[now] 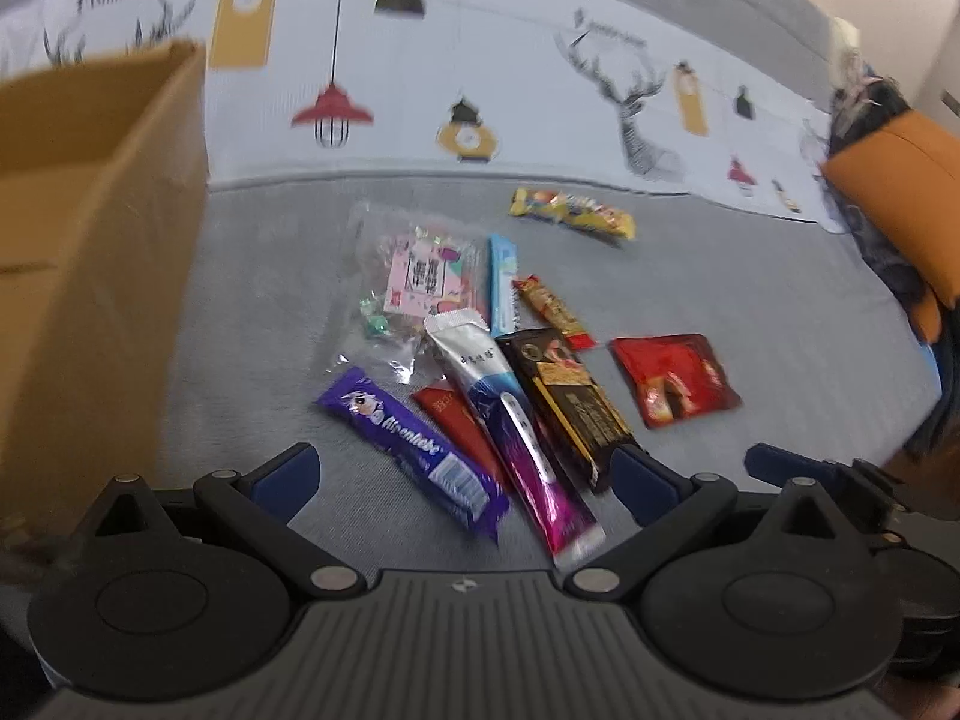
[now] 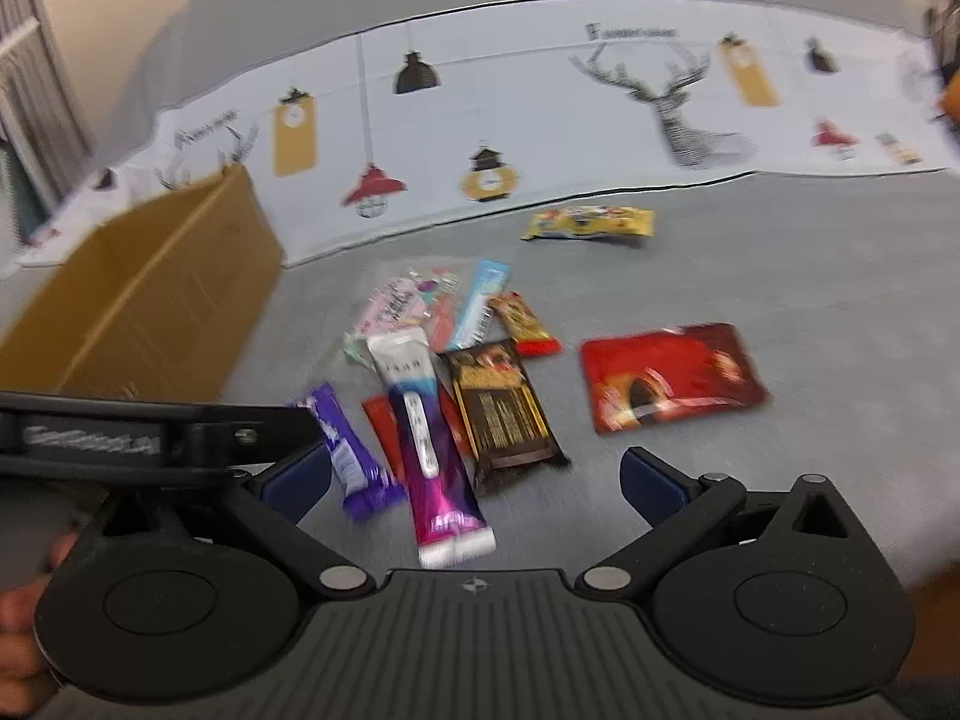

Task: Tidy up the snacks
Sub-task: 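Grasp the purple candy bar with the left tool while the right tool grasps the dark biscuit pack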

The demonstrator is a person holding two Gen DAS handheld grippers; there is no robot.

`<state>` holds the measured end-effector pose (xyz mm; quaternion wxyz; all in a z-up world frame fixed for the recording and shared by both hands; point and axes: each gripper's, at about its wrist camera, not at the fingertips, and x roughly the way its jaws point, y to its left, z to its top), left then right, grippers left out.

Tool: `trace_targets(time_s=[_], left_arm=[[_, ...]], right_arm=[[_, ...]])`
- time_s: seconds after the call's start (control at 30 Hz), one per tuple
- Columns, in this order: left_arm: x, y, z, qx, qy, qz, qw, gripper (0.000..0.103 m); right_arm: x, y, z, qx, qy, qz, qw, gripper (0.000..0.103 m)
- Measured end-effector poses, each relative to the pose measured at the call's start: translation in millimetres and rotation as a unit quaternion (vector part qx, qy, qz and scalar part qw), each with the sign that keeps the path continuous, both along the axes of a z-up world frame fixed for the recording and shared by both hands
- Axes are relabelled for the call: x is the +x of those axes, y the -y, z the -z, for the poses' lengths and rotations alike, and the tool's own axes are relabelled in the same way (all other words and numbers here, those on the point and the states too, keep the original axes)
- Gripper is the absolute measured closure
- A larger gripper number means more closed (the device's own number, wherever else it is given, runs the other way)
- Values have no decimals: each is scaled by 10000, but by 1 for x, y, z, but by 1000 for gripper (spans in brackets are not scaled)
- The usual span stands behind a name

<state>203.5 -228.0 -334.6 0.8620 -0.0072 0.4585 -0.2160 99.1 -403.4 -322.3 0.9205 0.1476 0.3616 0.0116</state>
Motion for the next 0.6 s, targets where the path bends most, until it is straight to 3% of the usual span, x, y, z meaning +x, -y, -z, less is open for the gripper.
trace_targets(time_s=[0.07, 0.13, 0.2, 0.23, 0.33, 0.37, 0.4, 0.47, 0.53, 0.6], left_arm=[[15, 5, 14, -23, -206, 37, 9998, 4], [28, 5, 27, -64, -412, 101, 9991, 16], [40, 5, 39, -95, -593, 186, 9980, 33], [46, 5, 45, -49, -671, 144, 9976, 37], [51, -4, 49, -106, -549, 128, 9984, 56], [52, -5, 49, -55, -528, 210, 9984, 65], [52, -7, 47, -5, -501, 292, 9983, 76], [51, -15, 45, 14, -551, 343, 9979, 82], [46, -22, 44, 3, -555, 366, 9978, 82], [46, -25, 48, 70, -655, 345, 9972, 75]], right_arm=[[17, 8, 10, -24, -119, -146, 9998, 16], [35, 8, 20, -191, -253, -352, 9989, 22], [51, 7, 31, -348, -406, -552, 9970, 28], [58, 6, 36, -356, -480, -650, 9961, 33], [71, 7, 45, -394, -573, -676, 9953, 48], [74, 9, 48, -431, -634, -568, 9954, 58], [75, 11, 51, -391, -708, -514, 9954, 59], [73, 12, 51, -358, -683, -433, 9961, 61], [67, 10, 46, -654, -598, -317, 9956, 62], [62, 12, 42, -675, -524, -253, 9960, 62]])
